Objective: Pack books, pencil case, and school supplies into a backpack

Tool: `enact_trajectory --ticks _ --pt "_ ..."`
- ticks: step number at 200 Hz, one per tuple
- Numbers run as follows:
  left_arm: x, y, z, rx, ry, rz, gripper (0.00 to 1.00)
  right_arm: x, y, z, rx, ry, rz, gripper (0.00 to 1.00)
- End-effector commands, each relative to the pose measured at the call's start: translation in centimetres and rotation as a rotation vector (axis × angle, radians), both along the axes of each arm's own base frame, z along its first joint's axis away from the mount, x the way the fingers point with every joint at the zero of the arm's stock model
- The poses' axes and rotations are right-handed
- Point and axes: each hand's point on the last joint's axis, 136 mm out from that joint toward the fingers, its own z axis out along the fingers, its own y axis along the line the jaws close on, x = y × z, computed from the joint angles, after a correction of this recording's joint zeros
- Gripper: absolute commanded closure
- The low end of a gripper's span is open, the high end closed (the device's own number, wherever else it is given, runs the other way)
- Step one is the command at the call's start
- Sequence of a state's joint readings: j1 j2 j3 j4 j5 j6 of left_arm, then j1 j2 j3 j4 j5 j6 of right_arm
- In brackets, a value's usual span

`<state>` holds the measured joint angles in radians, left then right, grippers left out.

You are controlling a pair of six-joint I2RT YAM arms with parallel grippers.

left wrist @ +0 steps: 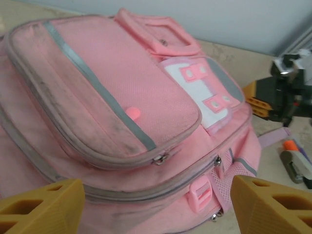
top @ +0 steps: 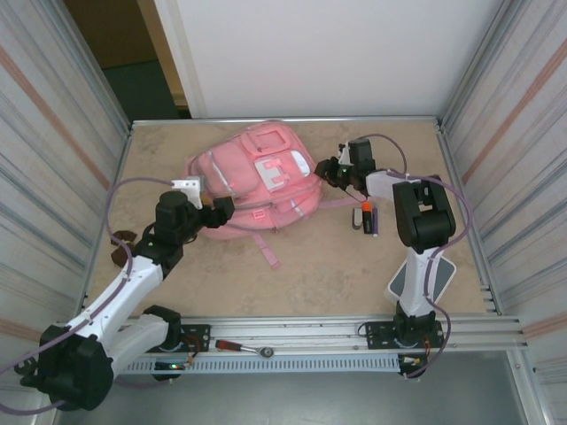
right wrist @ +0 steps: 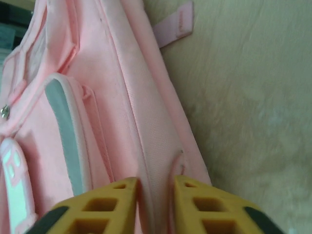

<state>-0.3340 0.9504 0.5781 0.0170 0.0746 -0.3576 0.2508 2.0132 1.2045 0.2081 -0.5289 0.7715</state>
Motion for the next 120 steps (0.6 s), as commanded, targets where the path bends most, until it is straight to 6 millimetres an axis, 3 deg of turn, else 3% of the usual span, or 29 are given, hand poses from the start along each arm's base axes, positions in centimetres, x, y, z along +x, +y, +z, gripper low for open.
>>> enact_trajectory --ticks 1,27,50,63,94,120 --pt "-0.5 1.3 -0.7 0.067 0.048 0.074 0.2 -4.3 2.1 2.5 0.031 -0.033 0.093 0.84" --pt "-0.7 1.5 -2.0 0.238 0.075 0.095 0.17 -8.1 1.5 2.7 -0.072 -0.064 0.094 0.77" --pt "-0.2 1.9 -2.5 0.41 0.077 0.111 0.13 -9.3 0.0 4.0 -0.248 -0.137 0.05 0.55" --pt "0.4 2.1 -2.8 0.469 0.083 0.117 0.11 -9.8 0.2 4.9 -0.337 -0.192 0.045 0.43" --pt "2.6 2.3 -3.3 0.557 0.103 0.127 0.06 -10.8 4.5 6.6 -0.4 -0.317 0.162 0.3" --pt "4.8 1.4 -4.2 0.599 0.13 0.101 0.04 -11.2 8.4 6.2 -0.33 -0.344 0.268 0.27"
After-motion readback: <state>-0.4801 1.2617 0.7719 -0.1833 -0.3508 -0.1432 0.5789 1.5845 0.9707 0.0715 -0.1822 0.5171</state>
